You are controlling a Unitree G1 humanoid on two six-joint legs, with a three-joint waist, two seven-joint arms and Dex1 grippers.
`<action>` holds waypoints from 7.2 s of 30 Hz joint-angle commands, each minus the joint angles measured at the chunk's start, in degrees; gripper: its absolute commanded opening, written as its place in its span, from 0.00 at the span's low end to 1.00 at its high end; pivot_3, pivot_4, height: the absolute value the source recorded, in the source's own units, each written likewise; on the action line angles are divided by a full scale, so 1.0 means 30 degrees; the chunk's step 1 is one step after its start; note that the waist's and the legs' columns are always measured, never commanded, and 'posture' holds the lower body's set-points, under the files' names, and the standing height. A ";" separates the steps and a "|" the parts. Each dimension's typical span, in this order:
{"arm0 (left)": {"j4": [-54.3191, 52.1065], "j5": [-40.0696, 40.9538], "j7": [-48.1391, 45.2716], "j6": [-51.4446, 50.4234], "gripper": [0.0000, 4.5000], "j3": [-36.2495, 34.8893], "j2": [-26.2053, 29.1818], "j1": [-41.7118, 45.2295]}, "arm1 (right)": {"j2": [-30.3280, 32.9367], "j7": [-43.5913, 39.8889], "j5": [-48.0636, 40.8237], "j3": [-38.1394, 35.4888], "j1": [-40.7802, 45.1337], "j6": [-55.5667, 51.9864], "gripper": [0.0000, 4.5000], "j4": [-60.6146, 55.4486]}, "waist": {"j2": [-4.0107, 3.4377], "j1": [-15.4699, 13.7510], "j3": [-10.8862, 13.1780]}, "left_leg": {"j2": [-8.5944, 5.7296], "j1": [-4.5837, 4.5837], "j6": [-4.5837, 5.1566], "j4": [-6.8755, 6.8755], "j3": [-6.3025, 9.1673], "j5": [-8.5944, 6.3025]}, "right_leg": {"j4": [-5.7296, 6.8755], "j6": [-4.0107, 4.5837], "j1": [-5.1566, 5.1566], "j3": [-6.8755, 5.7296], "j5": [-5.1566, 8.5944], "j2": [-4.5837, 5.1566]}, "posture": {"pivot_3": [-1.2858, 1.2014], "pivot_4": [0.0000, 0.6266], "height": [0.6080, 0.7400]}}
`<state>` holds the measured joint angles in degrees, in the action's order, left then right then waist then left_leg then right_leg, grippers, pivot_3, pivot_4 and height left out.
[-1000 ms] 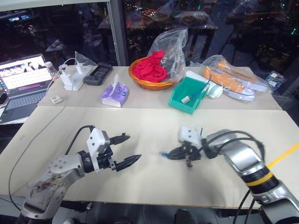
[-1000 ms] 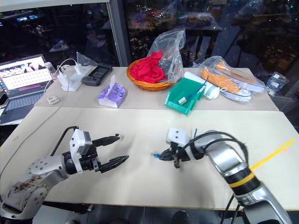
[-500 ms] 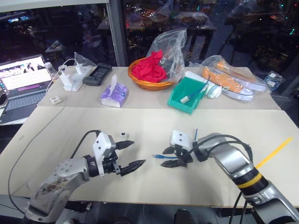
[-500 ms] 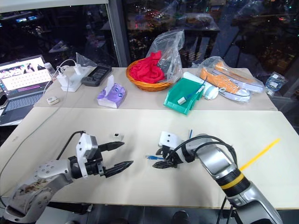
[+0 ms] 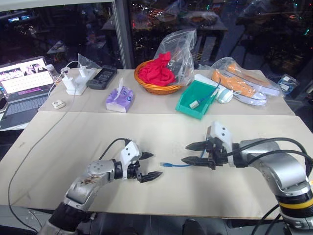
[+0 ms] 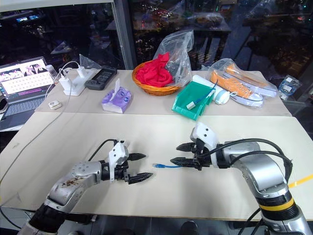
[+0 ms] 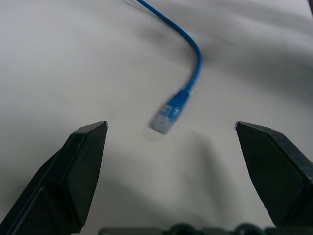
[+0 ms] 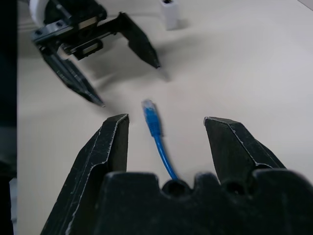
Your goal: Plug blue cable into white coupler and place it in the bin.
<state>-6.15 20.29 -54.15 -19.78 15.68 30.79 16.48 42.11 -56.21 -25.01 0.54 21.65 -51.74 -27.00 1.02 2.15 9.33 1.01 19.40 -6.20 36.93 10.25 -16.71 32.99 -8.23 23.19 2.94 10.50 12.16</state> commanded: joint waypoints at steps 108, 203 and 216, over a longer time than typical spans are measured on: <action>0.2131 -0.2849 0.1247 0.5889 0.02 -0.0208 -0.6331 0.2177 | -0.8910 2.9074 -2.2698 -0.1384 -0.6325 0.6962 0.14 -0.2737 | 0.0002 -0.0322 0.0018 | 0.0005 0.0000 0.0078 -0.0023 0.0011 -0.0033 | -0.0098 -0.0016 -0.0024 -0.0053 0.0026 0.0012 | 0.52 0.24 1.00; -0.1730 -0.3610 1.5685 -0.3893 0.25 -0.5468 -0.9173 -0.2903 | -0.8024 2.4876 -1.6956 -0.0951 -0.4214 0.4928 0.00 -0.2195 | -0.0044 -0.0422 0.0009 | 0.0006 -0.0014 0.0113 -0.0053 0.0013 -0.0055 | -0.0070 -0.0001 -0.0020 -0.0070 0.0088 0.0018 | 0.52 0.24 1.00; -0.1732 -0.3628 1.4344 -0.1972 0.14 -0.4902 -0.8684 -0.2192 | -0.8044 2.4838 -1.6600 -0.0887 -0.4038 0.4839 0.00 -0.2184 | -0.0044 -0.0467 0.0009 | 0.0005 -0.0007 0.0112 -0.0053 0.0013 -0.0055 | -0.0082 -0.0001 -0.0020 -0.0070 0.0088 0.0019 | 0.52 0.24 1.00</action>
<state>-10.94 9.06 -8.44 -28.64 -1.05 4.49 9.35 17.82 19.07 -75.34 -1.48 8.34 -36.85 -32.01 0.89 0.74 9.36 1.02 19.39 -5.86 36.77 10.29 -16.88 32.74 -8.23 23.13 2.73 10.76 12.22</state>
